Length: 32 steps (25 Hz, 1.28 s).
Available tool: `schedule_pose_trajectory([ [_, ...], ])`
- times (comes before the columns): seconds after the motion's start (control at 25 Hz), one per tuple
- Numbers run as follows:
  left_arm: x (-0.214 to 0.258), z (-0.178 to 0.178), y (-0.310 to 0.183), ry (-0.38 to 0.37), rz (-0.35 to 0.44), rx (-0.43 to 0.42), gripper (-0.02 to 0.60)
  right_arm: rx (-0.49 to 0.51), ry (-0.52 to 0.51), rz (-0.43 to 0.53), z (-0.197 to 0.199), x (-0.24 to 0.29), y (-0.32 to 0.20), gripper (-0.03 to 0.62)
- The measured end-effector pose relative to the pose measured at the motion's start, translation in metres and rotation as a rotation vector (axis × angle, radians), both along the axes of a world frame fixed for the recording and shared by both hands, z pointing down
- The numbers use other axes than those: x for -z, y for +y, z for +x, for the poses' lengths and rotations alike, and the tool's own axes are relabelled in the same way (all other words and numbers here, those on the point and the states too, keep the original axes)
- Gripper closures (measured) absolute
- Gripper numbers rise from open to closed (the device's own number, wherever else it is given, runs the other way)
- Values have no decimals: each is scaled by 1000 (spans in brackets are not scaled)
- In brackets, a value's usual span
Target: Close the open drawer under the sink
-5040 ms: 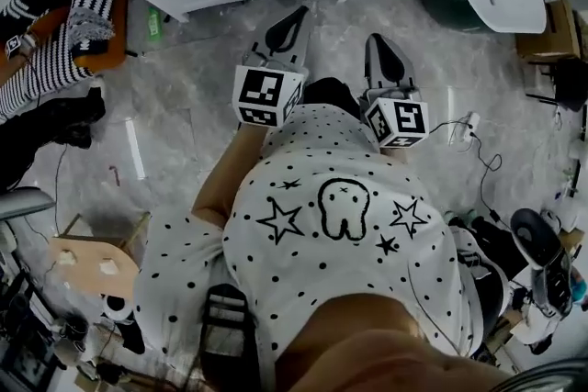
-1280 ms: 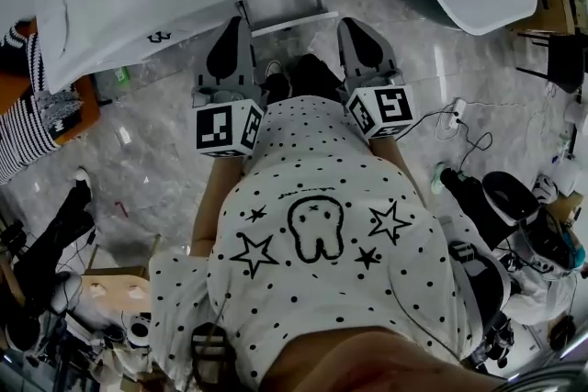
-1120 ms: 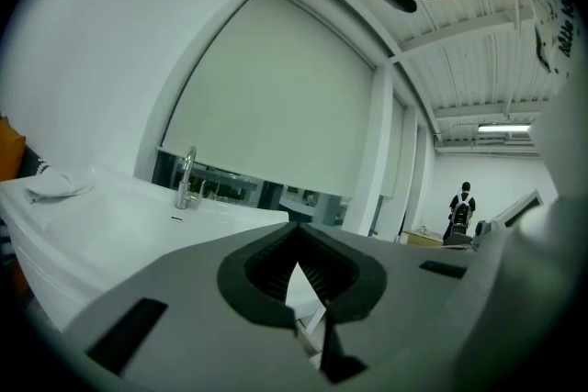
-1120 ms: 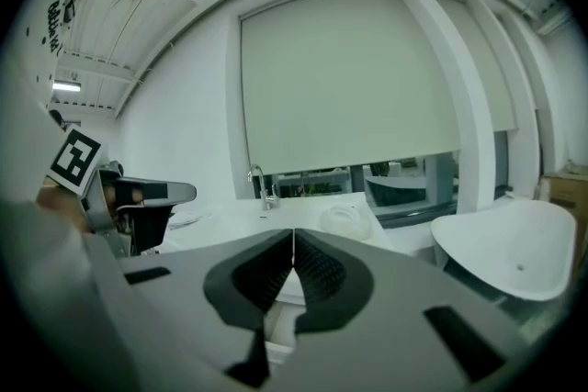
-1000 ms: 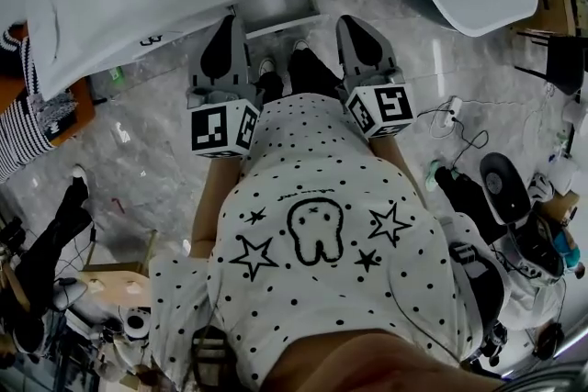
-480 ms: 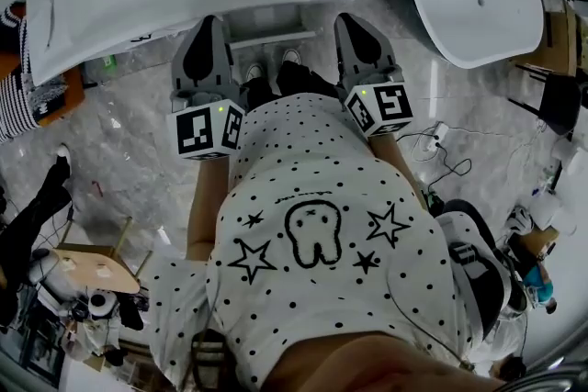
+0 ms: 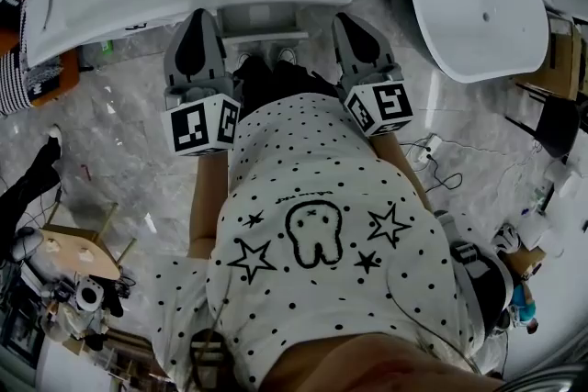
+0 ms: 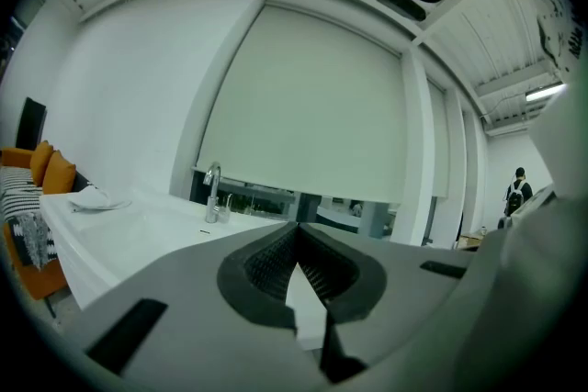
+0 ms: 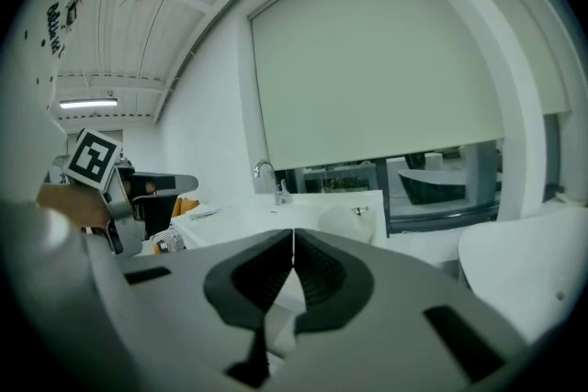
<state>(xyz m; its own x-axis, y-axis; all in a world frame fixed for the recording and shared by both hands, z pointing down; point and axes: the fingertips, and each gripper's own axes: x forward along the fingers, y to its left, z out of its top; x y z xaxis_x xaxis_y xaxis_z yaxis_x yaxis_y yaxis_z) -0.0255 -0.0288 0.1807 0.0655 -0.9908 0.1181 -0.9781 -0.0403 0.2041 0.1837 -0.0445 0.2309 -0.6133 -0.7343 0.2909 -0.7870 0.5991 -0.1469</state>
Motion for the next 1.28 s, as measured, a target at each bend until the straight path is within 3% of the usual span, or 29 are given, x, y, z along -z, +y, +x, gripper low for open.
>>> schedule_pose_trajectory([
  [0.68, 1, 29, 7, -15, -6, -80, 575, -47, -18, 14, 19, 6, 4, 579],
  [1.16, -2, 28, 3, -15, -8, -63, 575, -48, -13, 14, 22, 2, -6, 579],
  [1.28, -6, 24, 6, -44, -18, -56, 575, -44, -11, 12, 20, 2, -6, 579],
])
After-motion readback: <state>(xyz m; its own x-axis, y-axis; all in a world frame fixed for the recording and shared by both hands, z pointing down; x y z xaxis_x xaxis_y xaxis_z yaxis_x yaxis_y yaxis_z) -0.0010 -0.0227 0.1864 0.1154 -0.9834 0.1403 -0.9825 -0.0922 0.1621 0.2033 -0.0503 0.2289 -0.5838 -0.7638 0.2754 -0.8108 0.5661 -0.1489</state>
